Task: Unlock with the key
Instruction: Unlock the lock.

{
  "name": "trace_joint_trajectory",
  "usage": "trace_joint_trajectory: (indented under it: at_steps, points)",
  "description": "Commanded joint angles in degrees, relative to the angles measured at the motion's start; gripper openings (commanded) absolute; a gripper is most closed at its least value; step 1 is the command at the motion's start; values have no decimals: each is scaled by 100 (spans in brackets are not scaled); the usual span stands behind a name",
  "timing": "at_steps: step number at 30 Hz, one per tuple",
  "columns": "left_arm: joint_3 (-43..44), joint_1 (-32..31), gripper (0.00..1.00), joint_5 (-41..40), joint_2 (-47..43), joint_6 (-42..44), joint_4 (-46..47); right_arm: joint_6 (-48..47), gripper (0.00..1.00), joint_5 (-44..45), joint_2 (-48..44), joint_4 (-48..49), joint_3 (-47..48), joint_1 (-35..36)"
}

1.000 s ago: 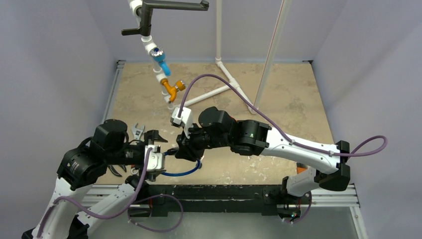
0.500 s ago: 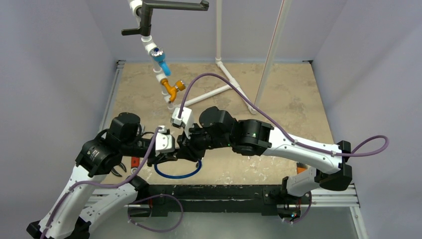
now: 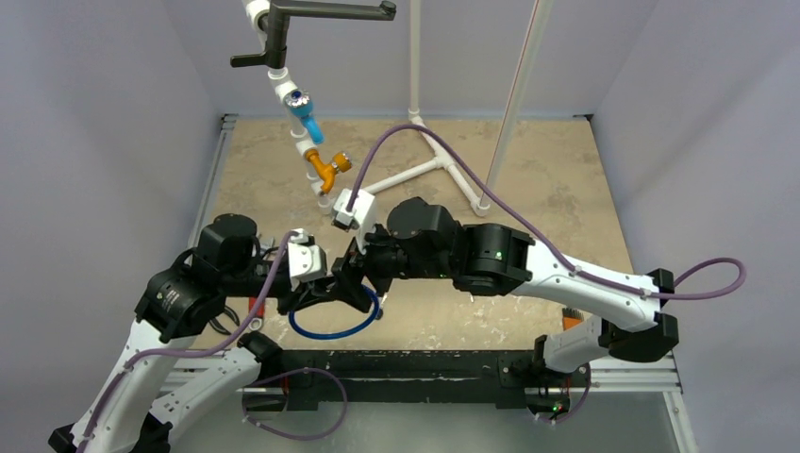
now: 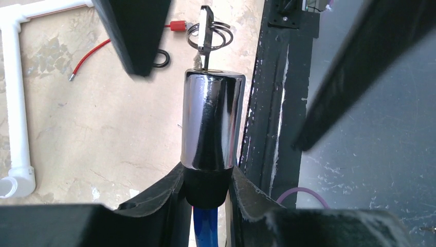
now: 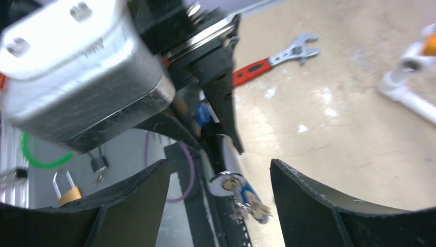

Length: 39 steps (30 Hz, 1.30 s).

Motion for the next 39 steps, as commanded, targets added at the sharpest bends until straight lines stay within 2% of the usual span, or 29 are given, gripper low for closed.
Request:
trace_joint_trajectory:
  at_steps: [1,3,5,8,10,16,26,33,39]
  points:
    - [401,42,0,-66,-29,-389,255,102,70,1439,-521,-117,629,10]
    - [567,37,0,-80,115,-489,61,214,61,2055,-634,-126,475,8]
    - [763,38,0,-54,304,-663,-114,430,42,2997,-724,-166,206,7]
    - [1067,44,0,99,556,-859,-362,689,12,3827,-867,-148,-282,7]
    - [1206,41,0,155,655,-933,-437,782,1,4371,-933,-139,-517,17]
    - [1137,28,0,470,610,-1071,-324,822,0,4836,-910,71,-716,66]
    - [794,31,0,422,496,-993,-266,-439,0,6208,-219,439,-182,1095]
    - [774,35,0,379,459,-1043,-256,-1562,0,7074,-32,1348,-283,1767]
    - [800,31,0,558,432,-1055,-265,-1940,0,7113,38,1913,-475,2051]
